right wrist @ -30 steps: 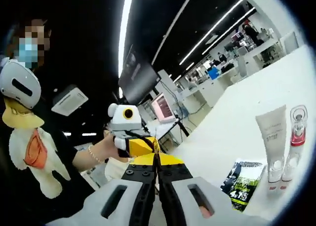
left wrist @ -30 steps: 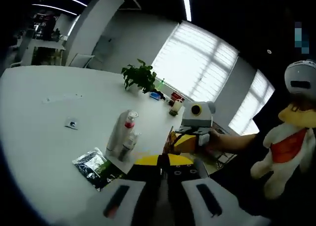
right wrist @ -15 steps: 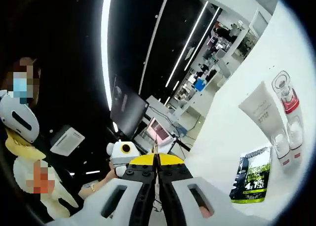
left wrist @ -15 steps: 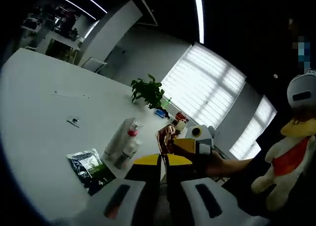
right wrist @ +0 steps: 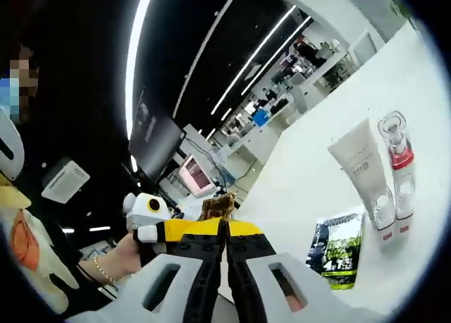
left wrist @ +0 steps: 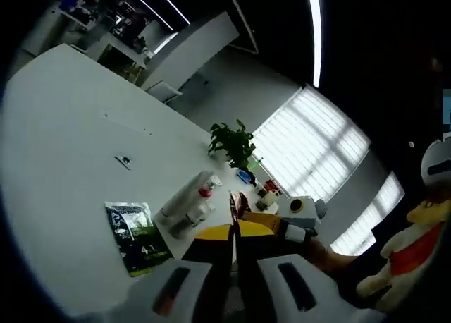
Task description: Arrange the skincare products in the storage area until every visible bottle or jar stands upright without overlapping.
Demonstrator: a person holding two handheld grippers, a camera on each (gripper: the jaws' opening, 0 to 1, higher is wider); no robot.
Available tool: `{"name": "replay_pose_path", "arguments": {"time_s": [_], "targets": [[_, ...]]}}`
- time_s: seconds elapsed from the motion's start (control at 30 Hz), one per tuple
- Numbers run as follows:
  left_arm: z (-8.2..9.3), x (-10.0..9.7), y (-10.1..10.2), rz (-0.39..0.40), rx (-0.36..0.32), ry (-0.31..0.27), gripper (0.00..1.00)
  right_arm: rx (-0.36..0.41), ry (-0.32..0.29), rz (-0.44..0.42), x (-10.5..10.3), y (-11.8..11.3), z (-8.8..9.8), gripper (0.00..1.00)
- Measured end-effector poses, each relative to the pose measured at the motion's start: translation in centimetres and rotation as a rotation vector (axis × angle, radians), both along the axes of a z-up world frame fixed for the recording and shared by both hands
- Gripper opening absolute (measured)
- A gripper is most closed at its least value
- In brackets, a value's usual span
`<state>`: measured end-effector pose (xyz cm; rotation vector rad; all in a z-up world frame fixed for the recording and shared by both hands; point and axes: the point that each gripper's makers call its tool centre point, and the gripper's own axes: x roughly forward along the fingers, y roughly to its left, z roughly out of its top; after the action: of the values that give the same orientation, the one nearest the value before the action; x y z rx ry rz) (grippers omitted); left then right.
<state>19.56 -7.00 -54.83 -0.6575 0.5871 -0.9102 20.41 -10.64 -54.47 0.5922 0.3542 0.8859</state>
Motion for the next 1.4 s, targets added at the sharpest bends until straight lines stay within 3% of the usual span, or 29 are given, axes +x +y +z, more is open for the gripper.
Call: {"name": "replay_pose_path", "arguments": {"time_s": [0.1,0.53,0.77,0.97,1.4], "targets": [[-0.7,0.0,0.3,0.011,0.011,0.016,0.00,-0.081,-0.065,0.012,0.1,0.3,-0.5,0.04],[-1.9,-0.4,0.7,0.010,0.004,0.067,0.00,-0.107,-0.089,0.070,-0.8,0.7,-1.0,0.16],[-3.0,-0.4,0.8,0.007,0.019,0.085,0.00,-0.108,-0.081,0.103,-1.0,0.8,-1.4,0.38],[-4.1,-0.3,1.3,0.016,0.030,0.109,0.00,-0.159,-0.083,0.124,-1.3,0.9,-2.4,0.53],[-6.5,0.2,2.3,0.037,0.053,0.159,0.00,-0.240,-0.071,0.125,-1.3,0.3,-4.4,0.73]]}}
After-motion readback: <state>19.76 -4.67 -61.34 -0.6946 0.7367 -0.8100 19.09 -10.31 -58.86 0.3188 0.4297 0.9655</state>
